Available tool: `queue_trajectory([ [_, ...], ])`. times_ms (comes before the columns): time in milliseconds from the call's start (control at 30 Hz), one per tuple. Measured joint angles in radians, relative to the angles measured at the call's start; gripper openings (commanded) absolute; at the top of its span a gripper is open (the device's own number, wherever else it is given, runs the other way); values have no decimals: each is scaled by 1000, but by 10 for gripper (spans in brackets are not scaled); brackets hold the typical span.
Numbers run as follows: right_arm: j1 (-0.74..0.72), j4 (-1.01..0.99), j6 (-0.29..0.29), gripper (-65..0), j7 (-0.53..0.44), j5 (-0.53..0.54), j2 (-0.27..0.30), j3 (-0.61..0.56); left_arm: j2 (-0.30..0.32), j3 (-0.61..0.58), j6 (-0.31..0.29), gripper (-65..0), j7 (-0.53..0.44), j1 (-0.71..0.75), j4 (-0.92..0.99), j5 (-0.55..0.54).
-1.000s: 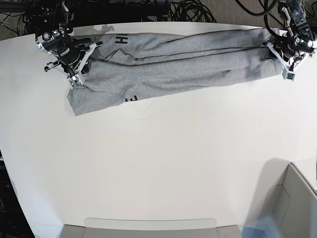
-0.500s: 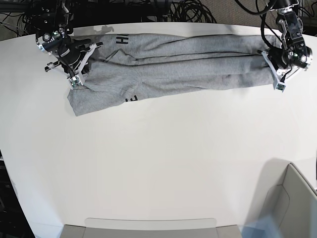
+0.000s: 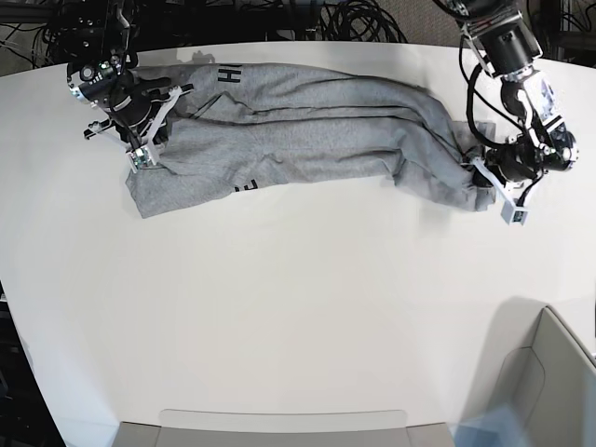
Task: Fold the T-shirt properly
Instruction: 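Drag the left gripper's end of the folded strip toward the right gripper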
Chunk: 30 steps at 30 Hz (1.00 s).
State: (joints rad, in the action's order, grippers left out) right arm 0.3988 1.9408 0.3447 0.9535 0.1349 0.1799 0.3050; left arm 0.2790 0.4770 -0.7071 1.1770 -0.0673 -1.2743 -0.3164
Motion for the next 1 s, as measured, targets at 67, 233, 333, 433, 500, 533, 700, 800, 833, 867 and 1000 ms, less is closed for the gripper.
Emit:
queue_trajectory([
  [67,0,0,0,-650,0,0,-1,1,38,0,-4,-650,-5,-17,47,-16],
  [233,0,0,0,-650,0,0,-1,5,137,-2,-13,-650,-60,-16,98,-38],
  [333,0,0,0,-650,0,0,0,5,188,-2,-12,-650,-77,-5,104,-17],
  [433,0,0,0,-650,0,9,-1,2,212,-2,-11,-650,-78,-2,105,-16],
  [500,-8,0,0,-650,2,7,-3,0,218,-2,-11,-650,-68,-5,106,-5],
  [533,-12,0,0,-650,0,7,-6,0,220,-2,-8,-650,-60,-6,106,-5],
  [700,-13,2,0,-650,-1,7,-42,3,226,26,-6,-650,-26,0,75,14],
  [800,-17,1,0,-638,-1,12,-42,0,229,68,3,-650,34,18,9,31],
  [833,-17,2,0,-624,-2,20,-42,-1,230,77,3,-650,73,20,-14,36],
  [867,-16,1,0,-612,-4,22,-42,-1,231,81,3,-650,96,20,-37,39],
  [1000,-29,1,3,-568,1,-2,-40,-1,230,80,4,-650,149,14,-162,38],
])
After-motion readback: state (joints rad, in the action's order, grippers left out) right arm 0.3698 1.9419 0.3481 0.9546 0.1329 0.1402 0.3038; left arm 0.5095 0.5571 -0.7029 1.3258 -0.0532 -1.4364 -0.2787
